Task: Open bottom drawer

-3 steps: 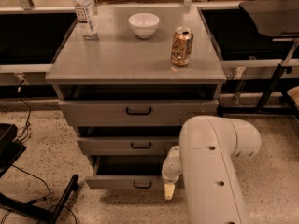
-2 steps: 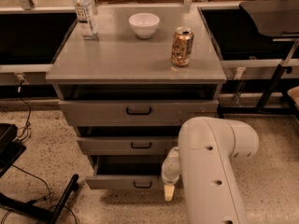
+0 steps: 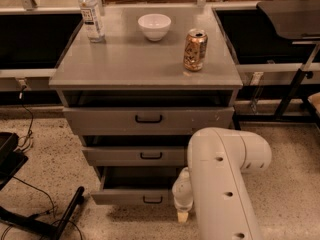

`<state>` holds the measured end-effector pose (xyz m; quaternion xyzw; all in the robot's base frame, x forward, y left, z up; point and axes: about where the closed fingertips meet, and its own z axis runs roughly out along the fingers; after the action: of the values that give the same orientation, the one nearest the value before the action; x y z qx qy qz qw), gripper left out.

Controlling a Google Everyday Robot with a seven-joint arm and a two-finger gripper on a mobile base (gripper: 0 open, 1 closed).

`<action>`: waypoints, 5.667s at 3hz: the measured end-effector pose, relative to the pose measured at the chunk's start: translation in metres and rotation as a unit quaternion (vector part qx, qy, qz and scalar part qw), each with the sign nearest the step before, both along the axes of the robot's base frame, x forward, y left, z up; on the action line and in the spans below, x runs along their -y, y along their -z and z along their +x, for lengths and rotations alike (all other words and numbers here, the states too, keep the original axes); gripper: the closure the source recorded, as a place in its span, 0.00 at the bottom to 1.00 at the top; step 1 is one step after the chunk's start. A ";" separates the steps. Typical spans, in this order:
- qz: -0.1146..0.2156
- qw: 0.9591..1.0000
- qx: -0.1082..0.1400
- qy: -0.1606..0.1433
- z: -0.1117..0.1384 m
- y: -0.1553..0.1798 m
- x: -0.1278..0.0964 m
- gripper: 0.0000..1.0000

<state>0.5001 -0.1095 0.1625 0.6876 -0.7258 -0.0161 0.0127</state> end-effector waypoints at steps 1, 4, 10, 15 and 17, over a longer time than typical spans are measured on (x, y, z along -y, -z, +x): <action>0.000 1.000 0.000 0.000 0.000 -0.007 0.000 0.64; 0.000 1.000 0.000 0.000 0.001 -0.022 0.000 1.00; -0.002 0.998 -0.045 0.032 -0.050 -0.025 0.023 1.00; 0.023 0.993 -0.098 0.059 -0.107 -0.027 0.029 1.00; 0.023 0.993 -0.098 0.059 -0.106 -0.027 0.029 0.82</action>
Offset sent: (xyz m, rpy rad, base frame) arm -0.2340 -0.0691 0.0988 -0.1885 0.1903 -0.1911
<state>0.3937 -0.1386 0.1893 0.6389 -0.7597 -0.1011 0.0667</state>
